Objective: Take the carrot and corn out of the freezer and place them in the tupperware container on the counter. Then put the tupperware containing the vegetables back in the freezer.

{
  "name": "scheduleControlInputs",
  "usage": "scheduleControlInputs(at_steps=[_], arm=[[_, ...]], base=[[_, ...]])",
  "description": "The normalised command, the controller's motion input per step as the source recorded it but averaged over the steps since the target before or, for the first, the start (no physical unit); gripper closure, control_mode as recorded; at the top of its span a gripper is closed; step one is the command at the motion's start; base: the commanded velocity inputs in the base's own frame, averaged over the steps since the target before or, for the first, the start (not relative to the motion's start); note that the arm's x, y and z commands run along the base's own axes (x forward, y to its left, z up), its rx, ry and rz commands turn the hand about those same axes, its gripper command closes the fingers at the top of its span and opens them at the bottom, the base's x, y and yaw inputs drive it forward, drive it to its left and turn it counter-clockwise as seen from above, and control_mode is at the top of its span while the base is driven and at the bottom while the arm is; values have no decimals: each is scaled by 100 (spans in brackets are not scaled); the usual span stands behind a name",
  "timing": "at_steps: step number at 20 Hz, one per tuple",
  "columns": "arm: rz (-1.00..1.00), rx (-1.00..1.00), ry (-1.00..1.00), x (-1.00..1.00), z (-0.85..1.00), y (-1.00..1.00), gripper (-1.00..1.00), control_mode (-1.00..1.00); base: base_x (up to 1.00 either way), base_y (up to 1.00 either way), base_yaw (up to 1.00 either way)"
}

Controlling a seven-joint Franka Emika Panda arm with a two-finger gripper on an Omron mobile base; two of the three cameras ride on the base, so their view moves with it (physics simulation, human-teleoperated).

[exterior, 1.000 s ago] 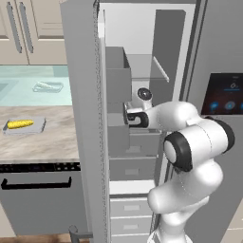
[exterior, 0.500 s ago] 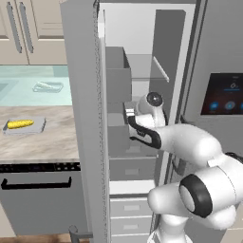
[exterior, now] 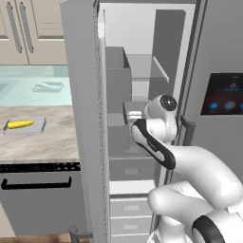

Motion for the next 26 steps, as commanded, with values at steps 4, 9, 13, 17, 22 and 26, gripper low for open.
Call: scheduleControlInputs(at_steps=[4, 9, 13, 17, 22, 26], arm=[[2, 2, 0, -55, 8, 0, 100, -100], [0, 0, 0, -54, 21, 7, 100, -100], [0, 0, 0, -73, 17, 2, 100, -100], [0, 0, 0, -71, 9, 10, 100, -100], [0, 0, 0, -86, 16, 0, 100, -100], [-4, 0, 0, -99, 42, -9, 100, -100]], base=[[0, 0, 0], [0, 0, 0], [0, 0, 0], [0, 0, 0], [0, 0, 0], [0, 0, 0]])
